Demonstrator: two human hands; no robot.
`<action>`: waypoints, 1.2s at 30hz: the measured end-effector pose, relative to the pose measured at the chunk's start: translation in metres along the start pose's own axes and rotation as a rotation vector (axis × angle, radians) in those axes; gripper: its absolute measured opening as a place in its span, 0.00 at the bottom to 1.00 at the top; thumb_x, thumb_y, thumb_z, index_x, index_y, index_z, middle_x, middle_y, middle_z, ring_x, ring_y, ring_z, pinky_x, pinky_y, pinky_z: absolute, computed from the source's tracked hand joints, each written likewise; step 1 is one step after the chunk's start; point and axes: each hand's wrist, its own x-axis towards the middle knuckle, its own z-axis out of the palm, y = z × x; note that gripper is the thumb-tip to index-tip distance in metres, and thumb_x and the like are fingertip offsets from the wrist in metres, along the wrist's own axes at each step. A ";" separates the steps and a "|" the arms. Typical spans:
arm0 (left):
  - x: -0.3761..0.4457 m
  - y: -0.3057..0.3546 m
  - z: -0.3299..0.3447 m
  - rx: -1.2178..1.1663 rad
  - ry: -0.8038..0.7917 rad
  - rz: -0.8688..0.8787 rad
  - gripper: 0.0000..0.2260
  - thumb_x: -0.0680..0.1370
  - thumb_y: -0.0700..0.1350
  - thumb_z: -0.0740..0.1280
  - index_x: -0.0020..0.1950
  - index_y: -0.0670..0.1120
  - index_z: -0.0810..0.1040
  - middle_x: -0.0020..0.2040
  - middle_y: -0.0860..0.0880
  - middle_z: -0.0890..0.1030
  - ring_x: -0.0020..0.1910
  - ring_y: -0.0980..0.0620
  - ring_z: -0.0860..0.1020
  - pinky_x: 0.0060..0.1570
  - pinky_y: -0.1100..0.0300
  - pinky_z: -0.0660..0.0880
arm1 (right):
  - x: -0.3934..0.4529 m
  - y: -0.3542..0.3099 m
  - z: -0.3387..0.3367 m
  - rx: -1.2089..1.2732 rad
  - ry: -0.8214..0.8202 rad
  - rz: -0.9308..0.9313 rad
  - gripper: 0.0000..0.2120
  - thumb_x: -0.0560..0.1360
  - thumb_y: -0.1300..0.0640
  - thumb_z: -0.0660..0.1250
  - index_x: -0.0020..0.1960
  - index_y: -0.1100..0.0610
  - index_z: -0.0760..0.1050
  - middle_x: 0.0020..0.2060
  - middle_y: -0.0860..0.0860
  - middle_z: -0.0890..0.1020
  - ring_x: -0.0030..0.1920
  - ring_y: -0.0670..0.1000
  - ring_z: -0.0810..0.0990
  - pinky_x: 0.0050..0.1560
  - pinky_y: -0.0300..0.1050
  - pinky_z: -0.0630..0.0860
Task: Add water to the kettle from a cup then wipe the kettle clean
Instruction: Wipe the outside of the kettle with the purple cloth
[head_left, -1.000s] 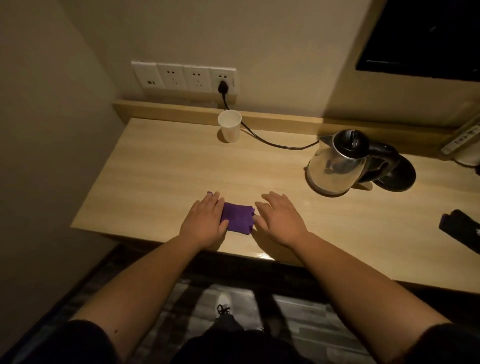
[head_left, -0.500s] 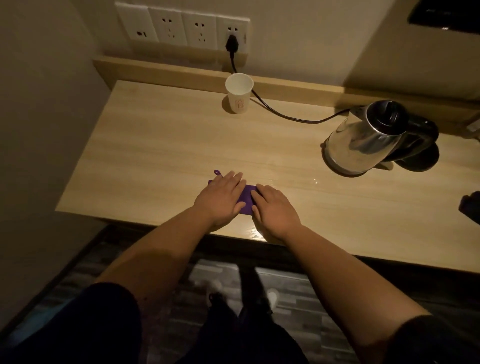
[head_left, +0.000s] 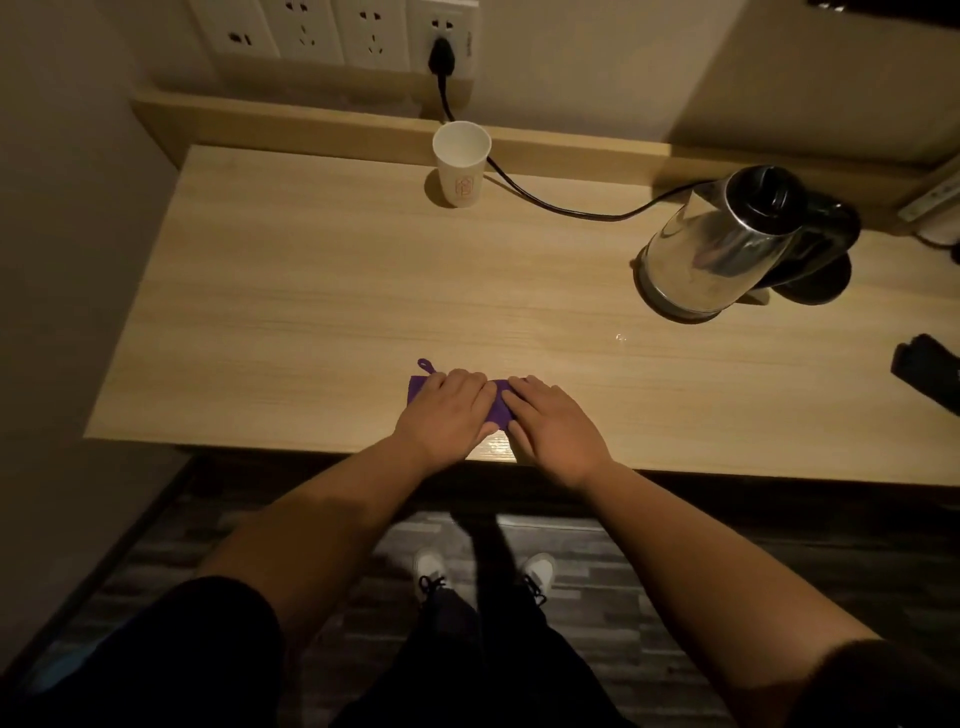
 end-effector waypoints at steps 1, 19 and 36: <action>-0.001 0.002 -0.003 -0.001 -0.006 0.013 0.21 0.81 0.57 0.57 0.66 0.43 0.70 0.61 0.44 0.74 0.57 0.44 0.72 0.57 0.49 0.69 | -0.002 -0.002 -0.001 0.005 0.007 -0.006 0.25 0.79 0.49 0.53 0.68 0.62 0.74 0.66 0.61 0.77 0.65 0.63 0.74 0.63 0.59 0.73; 0.050 -0.003 -0.123 -0.462 0.141 -0.299 0.15 0.82 0.53 0.57 0.65 0.47 0.70 0.57 0.48 0.74 0.52 0.50 0.73 0.50 0.55 0.72 | -0.031 0.036 -0.128 0.275 0.560 0.650 0.20 0.83 0.50 0.59 0.72 0.57 0.71 0.70 0.56 0.73 0.68 0.57 0.71 0.66 0.54 0.70; 0.193 0.050 -0.171 -0.510 0.248 -0.381 0.16 0.83 0.53 0.58 0.67 0.46 0.69 0.59 0.47 0.74 0.50 0.53 0.73 0.46 0.58 0.69 | -0.006 0.167 -0.230 1.063 0.771 1.167 0.28 0.82 0.46 0.58 0.76 0.61 0.60 0.66 0.60 0.75 0.63 0.60 0.77 0.53 0.49 0.73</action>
